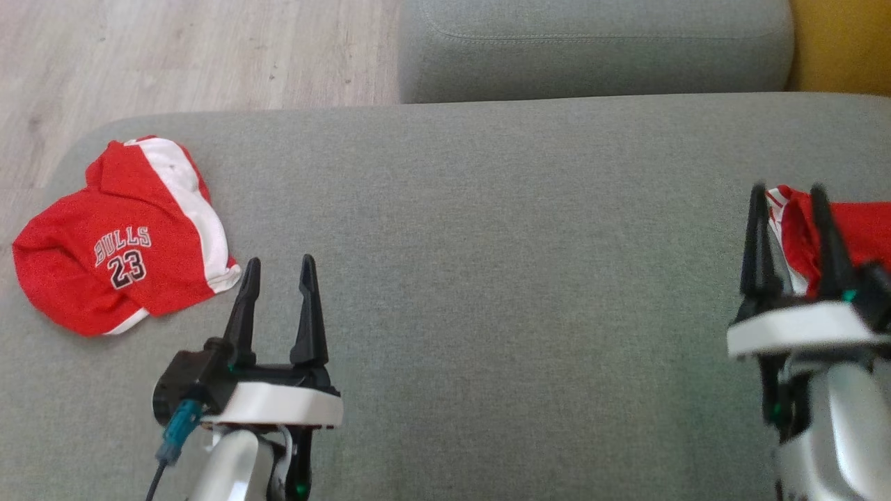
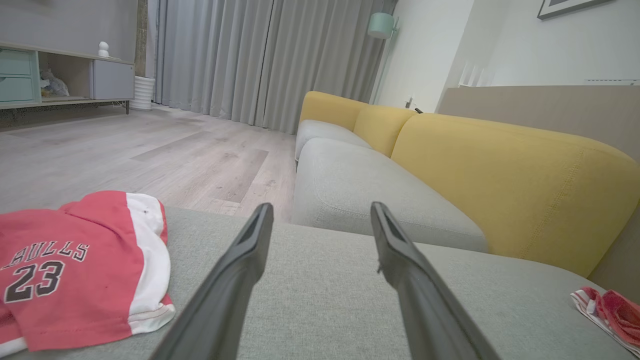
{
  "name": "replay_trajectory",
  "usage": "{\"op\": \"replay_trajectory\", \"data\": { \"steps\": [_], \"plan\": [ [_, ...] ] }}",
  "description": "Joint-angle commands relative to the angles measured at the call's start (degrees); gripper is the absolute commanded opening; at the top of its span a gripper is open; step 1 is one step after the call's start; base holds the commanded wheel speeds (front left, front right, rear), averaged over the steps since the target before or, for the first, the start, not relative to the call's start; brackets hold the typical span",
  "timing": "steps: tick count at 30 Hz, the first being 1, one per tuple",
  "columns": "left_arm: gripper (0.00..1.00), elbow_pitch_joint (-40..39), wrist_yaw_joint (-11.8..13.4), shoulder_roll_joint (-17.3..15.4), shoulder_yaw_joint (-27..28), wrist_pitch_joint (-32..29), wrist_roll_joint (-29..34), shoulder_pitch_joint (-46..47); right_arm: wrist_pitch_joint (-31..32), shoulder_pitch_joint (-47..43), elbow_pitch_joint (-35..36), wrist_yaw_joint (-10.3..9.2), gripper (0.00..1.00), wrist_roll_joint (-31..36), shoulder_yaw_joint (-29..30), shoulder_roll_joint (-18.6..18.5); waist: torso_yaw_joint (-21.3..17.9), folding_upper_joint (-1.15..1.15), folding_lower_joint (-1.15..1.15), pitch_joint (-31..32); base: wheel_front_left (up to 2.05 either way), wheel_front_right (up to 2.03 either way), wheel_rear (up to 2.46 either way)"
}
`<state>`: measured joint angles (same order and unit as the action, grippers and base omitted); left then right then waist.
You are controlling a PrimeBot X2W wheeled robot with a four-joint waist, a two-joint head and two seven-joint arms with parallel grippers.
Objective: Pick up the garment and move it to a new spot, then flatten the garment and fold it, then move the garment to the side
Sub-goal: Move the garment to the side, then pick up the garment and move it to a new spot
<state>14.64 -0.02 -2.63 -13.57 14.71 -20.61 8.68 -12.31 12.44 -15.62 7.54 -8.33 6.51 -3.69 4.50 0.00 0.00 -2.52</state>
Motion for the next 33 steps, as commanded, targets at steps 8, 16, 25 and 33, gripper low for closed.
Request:
{"op": "replay_trajectory", "data": {
  "steps": [8, 16, 25, 33],
  "plan": [
    [1.00, -0.24, -0.16, -0.25, 1.05, 0.29, -0.20, -0.61, -2.53, -6.53, -0.88, -0.05, 1.00, 0.32, -3.29, 0.77, 0.70, 0.00, 0.00, 0.28, 0.00, 0.00, 0.00],
    [1.00, 0.33, -0.20, -0.25, 1.24, 0.29, -0.32, -0.33, -2.67, -7.51, -0.08, -0.05, 1.00, -0.34, -4.02, 0.80, 0.65, 0.00, 0.00, -0.07, 0.00, 0.00, 0.00],
    [1.00, 0.20, -0.12, -0.25, 1.82, 0.29, 0.03, 0.01, -2.68, -7.84, 0.62, -0.05, 1.00, -1.03, -6.00, 0.80, 2.08, 0.00, 0.00, 0.25, 0.00, 0.00, 0.00],
    [1.00, 0.08, 0.16, -0.25, 2.03, 0.29, 0.29, -0.30, -2.68, -9.20, 1.16, -0.05, 1.00, -1.21, -8.40, 0.80, 7.08, 0.00, 0.00, 1.31, 0.00, 0.00, 0.00]
  ]
}}
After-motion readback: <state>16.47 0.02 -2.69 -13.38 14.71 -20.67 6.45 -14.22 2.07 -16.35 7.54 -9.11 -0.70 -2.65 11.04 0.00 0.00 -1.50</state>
